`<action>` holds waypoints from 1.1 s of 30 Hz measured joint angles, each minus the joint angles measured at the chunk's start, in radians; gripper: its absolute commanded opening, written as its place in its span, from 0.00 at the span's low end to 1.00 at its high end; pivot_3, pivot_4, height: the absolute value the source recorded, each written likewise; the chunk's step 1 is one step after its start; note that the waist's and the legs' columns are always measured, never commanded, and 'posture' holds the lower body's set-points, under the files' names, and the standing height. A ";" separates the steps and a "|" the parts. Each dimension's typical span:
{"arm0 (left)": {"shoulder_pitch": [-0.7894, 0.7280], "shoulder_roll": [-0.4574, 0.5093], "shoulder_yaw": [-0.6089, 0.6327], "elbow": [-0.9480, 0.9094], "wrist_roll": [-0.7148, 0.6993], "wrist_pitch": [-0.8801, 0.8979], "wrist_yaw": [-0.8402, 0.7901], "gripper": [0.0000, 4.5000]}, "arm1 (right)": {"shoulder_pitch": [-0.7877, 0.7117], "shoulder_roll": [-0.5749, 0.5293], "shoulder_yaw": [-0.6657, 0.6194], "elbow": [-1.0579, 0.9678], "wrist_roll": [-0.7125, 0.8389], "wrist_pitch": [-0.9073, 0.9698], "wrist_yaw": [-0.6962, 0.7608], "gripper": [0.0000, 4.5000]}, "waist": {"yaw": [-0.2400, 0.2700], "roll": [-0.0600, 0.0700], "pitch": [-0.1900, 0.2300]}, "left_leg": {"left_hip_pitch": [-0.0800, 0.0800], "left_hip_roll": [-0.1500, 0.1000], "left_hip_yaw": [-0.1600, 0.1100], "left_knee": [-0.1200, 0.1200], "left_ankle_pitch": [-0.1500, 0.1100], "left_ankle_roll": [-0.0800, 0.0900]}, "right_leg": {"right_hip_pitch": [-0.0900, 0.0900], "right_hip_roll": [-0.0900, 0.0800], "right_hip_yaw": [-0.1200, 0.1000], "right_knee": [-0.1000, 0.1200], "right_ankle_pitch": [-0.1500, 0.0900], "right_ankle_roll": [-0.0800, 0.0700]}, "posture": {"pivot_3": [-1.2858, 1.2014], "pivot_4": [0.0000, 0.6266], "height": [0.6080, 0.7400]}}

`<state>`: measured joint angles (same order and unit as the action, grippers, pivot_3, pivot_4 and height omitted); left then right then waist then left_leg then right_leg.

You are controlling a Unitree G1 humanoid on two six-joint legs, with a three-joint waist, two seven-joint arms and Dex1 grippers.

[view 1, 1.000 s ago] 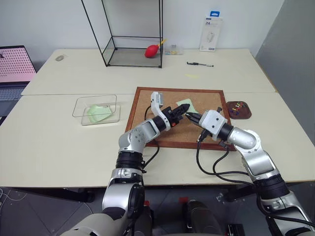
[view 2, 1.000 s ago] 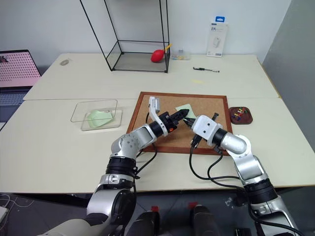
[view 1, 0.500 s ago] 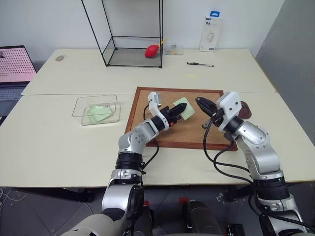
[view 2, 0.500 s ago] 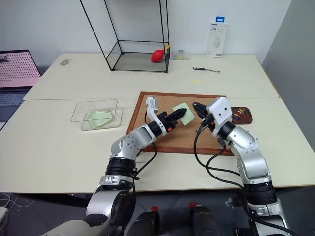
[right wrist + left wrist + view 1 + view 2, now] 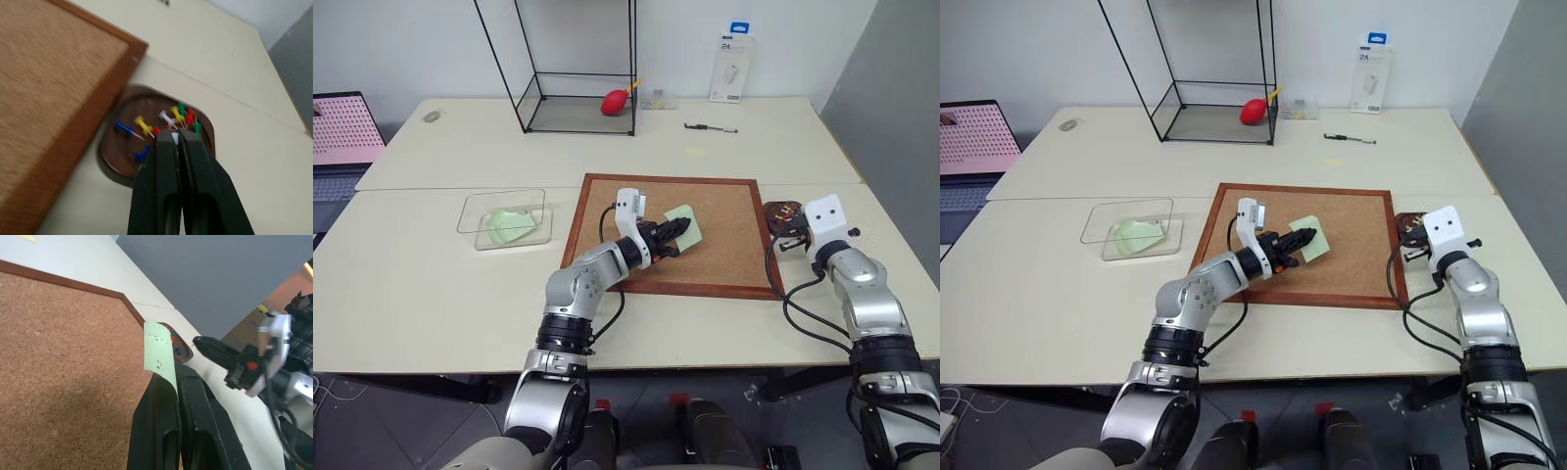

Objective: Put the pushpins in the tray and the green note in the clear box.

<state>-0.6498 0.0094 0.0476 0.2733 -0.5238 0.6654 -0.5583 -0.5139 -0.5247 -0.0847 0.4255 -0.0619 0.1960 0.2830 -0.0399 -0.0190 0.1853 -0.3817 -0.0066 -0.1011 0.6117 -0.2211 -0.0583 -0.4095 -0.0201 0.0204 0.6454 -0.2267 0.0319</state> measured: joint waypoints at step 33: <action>-0.015 0.055 0.033 -0.083 0.054 -0.060 0.105 0.00 | -0.014 -0.011 -0.038 -0.154 0.127 -0.086 0.126 0.99 | -0.006 0.000 0.000 | 0.000 0.000 0.000 0.000 0.000 0.000 | 0.000 0.000 0.001 0.000 0.000 0.000 | 0.52 0.24 1.00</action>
<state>-0.6650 0.0643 0.0801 0.1908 -0.4695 0.6053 -0.4530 -0.5282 -0.5359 -0.1224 0.2711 0.0650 0.1104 0.4094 -0.0458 -0.0194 0.1856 -0.3820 -0.0061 -0.1011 0.6119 -0.2211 -0.0584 -0.4097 -0.0196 0.0209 0.6453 -0.2265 0.0322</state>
